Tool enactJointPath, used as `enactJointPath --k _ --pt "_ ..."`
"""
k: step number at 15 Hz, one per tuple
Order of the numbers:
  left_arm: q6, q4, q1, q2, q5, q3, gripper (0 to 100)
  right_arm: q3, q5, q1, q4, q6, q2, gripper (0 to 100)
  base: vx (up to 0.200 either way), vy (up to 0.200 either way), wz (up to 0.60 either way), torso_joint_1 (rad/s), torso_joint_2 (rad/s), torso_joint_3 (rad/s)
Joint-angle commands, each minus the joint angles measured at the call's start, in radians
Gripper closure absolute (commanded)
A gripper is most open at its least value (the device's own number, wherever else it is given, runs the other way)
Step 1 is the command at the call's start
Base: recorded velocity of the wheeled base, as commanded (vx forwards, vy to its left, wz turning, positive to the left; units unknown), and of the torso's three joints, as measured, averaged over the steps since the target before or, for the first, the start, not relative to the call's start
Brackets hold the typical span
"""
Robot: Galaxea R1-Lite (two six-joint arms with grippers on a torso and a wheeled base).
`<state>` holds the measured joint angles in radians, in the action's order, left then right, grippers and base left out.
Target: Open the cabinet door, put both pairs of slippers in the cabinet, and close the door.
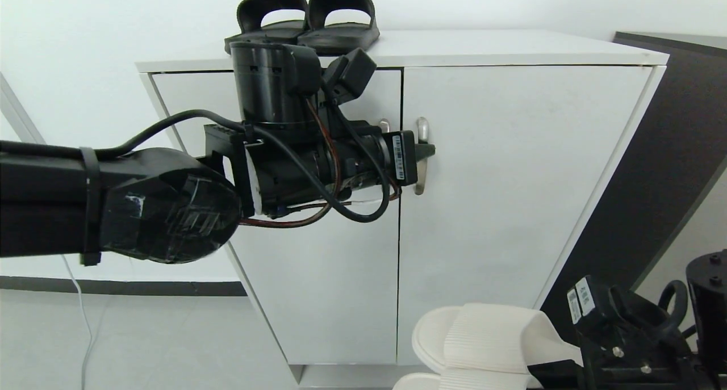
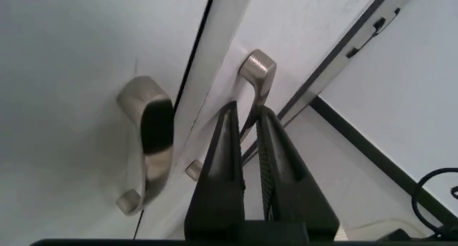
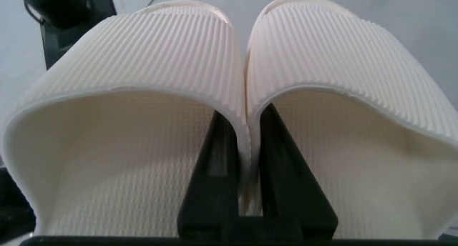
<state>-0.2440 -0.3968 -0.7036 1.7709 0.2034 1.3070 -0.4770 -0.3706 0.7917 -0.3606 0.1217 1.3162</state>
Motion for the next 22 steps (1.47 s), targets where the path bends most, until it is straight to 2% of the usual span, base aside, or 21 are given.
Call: enactJointPath --k 1,3,6,13,15,18,22 --pt "0.0 -0.005 -0.007 -0.031 0.005 -0.026 100 0.017 -0.019 0.0 0.0 0.013 -0.012 100 0.0 0.0 0.0 0.0 0.0 0.0" --pt "0.0 -0.011 -0.054 -0.088 0.007 -0.089 100 0.041 -0.094 -0.002 0.0 0.039 -0.034 100 0.0 0.0 0.0 0.0 0.0 0.0" --pt "0.0 -0.011 -0.089 -0.134 0.007 -0.124 100 0.052 -0.131 -0.002 0.0 0.049 -0.051 100 0.0 0.0 0.0 0.0 0.0 0.0" --pt "-0.004 -0.014 -0.103 -0.278 0.016 -0.261 100 0.051 -0.131 -0.002 0.0 0.049 -0.048 100 0.0 0.0 0.0 0.0 0.0 0.0" --pt "-0.008 -0.014 -0.094 -0.307 0.014 -0.282 100 0.051 -0.128 -0.002 0.0 0.05 -0.048 100 0.0 0.0 0.0 0.0 0.0 0.0" --pt "-0.049 -0.019 -0.031 -0.303 0.016 -0.27 100 0.051 -0.128 -0.002 0.0 0.05 -0.049 100 0.0 0.0 0.0 0.0 0.0 0.0" --pt "-0.057 -0.102 0.024 -0.217 0.016 -0.252 100 0.049 -0.128 -0.002 0.0 0.05 -0.049 100 0.0 0.0 0.0 0.0 0.0 0.0"
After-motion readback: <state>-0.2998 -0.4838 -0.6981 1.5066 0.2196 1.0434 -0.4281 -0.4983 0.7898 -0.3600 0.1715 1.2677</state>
